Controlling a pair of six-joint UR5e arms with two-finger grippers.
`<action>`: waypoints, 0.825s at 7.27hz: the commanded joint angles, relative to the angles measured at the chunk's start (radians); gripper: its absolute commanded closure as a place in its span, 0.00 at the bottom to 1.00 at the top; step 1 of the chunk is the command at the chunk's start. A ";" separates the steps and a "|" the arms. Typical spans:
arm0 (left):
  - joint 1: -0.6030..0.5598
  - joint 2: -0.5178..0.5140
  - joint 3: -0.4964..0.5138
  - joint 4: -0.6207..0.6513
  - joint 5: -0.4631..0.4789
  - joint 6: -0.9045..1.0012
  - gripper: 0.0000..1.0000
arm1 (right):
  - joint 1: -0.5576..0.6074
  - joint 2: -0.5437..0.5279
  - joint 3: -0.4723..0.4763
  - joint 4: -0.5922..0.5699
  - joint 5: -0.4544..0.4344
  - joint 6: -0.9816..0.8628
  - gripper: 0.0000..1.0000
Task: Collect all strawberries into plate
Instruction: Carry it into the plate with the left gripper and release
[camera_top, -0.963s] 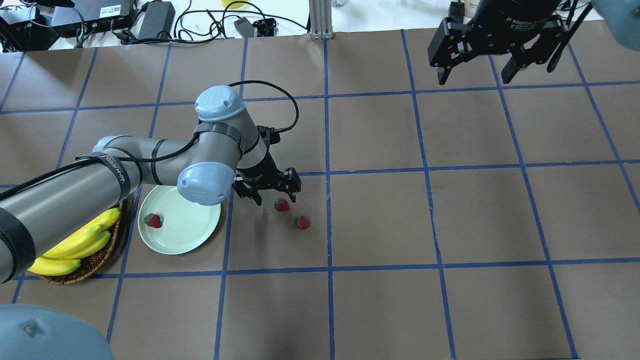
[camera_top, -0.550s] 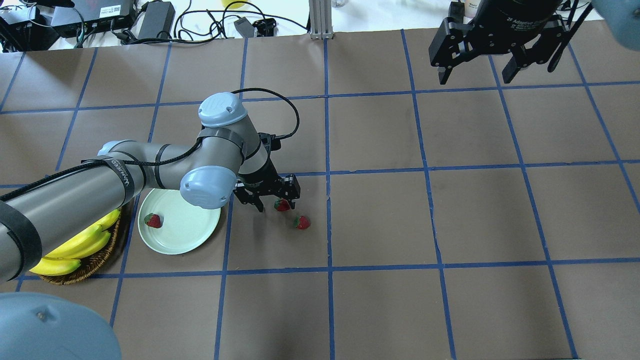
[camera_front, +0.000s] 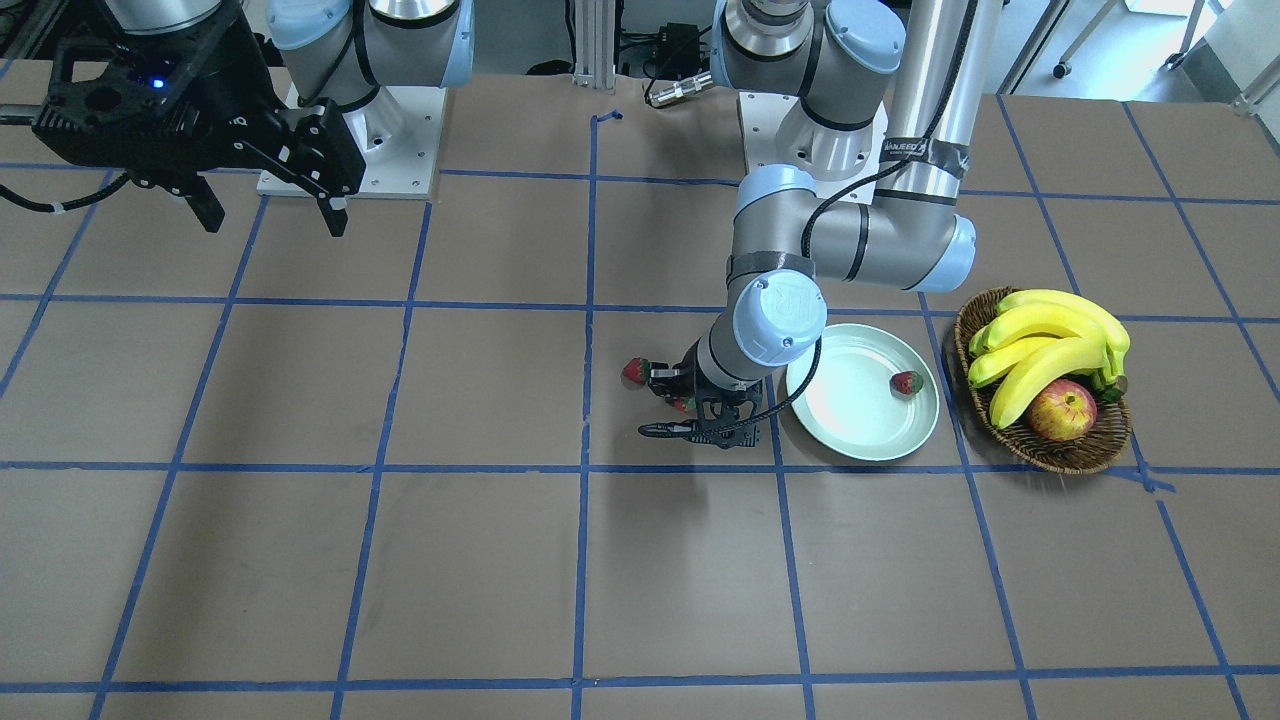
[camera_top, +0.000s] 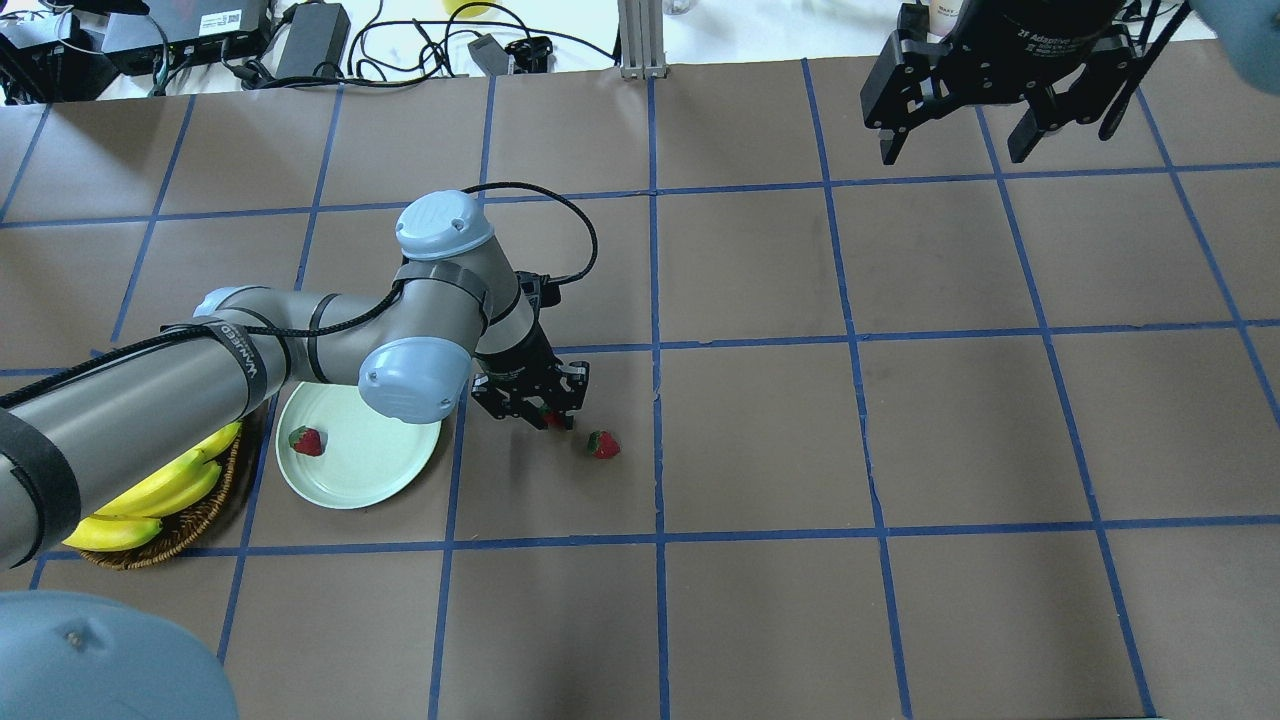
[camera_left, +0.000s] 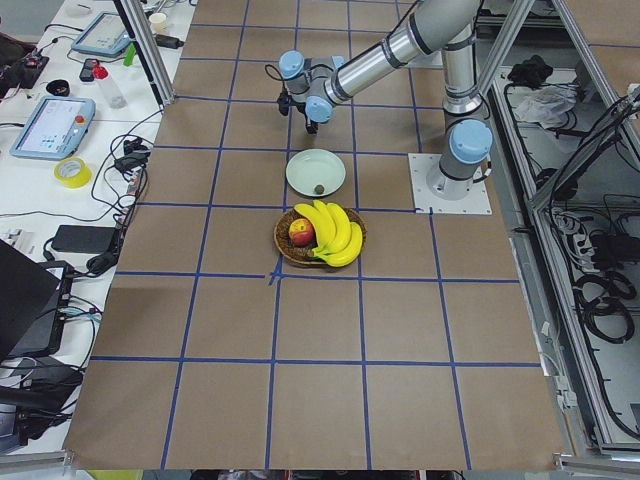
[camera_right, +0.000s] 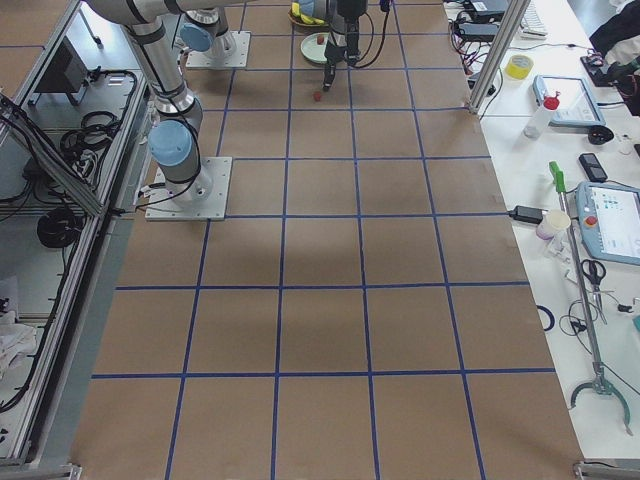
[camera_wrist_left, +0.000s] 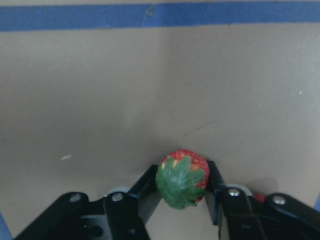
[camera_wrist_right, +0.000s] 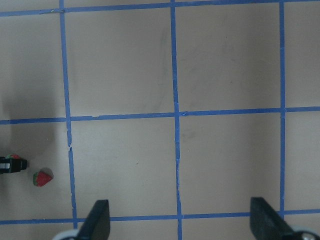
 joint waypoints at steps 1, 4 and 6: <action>0.013 0.026 0.039 -0.004 -0.007 -0.012 1.00 | -0.002 0.000 -0.002 0.001 -0.003 -0.002 0.00; 0.073 0.074 0.243 -0.231 0.005 0.016 1.00 | -0.002 0.000 -0.002 0.000 -0.002 -0.002 0.00; 0.143 0.094 0.288 -0.300 0.105 0.130 1.00 | -0.002 0.000 -0.002 -0.001 0.000 -0.002 0.00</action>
